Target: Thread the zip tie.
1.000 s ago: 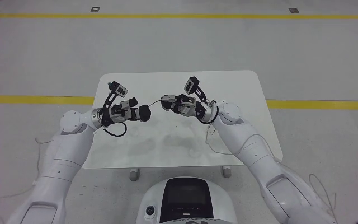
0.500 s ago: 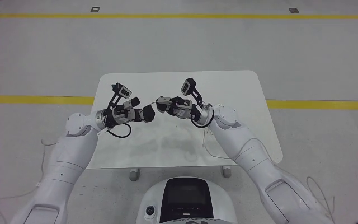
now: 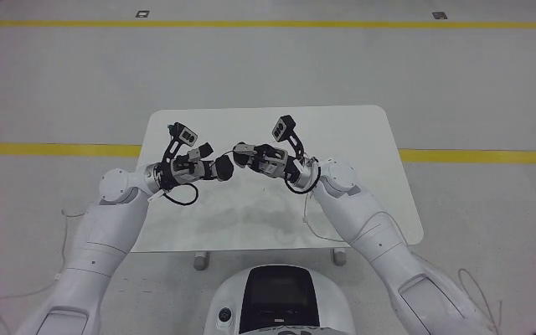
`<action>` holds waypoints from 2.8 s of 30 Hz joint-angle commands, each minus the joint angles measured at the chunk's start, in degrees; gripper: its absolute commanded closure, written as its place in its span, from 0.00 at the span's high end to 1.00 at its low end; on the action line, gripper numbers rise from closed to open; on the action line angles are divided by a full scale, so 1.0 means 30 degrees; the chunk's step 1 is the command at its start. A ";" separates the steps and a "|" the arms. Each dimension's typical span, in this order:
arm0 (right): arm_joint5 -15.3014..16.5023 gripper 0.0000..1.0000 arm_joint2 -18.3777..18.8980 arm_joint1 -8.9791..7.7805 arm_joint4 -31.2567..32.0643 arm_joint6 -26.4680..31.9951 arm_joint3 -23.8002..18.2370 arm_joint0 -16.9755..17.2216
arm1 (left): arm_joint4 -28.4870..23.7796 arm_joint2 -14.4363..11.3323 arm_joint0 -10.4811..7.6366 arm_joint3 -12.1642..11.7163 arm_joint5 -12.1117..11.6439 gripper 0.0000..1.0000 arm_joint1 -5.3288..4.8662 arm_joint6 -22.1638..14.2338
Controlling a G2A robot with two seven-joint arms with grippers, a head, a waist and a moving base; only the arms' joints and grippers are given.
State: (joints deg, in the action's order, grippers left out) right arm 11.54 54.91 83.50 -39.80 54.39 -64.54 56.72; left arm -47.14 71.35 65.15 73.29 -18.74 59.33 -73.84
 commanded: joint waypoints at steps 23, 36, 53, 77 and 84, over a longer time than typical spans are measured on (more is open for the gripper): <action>-0.0992 0.00 0.0490 -0.0416 0.2759 -0.0737 -0.1429 0.0544 | 0.0087 -0.0191 -0.0049 -0.0110 -0.0165 0.47 -0.0021 0.0241; -0.1772 0.00 0.0829 -0.0749 0.4034 -0.0918 -0.2729 0.1120 | 0.0447 -0.0134 0.0178 0.0036 -0.0067 0.35 -0.0106 0.0552; -0.2054 0.00 0.0753 -0.0893 0.4727 -0.1419 -0.3004 0.1248 | 0.0691 -0.0359 0.0077 -0.0049 0.0143 0.25 -0.0138 0.0637; -0.2349 0.00 0.0650 -0.1006 0.4716 -0.1567 -0.3120 0.1212 | 0.0727 -0.0811 -0.0379 -0.0666 0.0290 0.14 -0.0112 0.0581; -0.2289 0.00 0.0571 -0.1018 0.4660 -0.1676 -0.3133 0.1287 | 0.0758 -0.0912 -0.0409 -0.0812 0.0240 0.00 -0.0116 0.0508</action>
State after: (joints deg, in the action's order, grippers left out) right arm 4.65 56.63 80.45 -25.82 49.42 -73.90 60.55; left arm -44.92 68.66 63.91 70.91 -17.99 58.99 -72.30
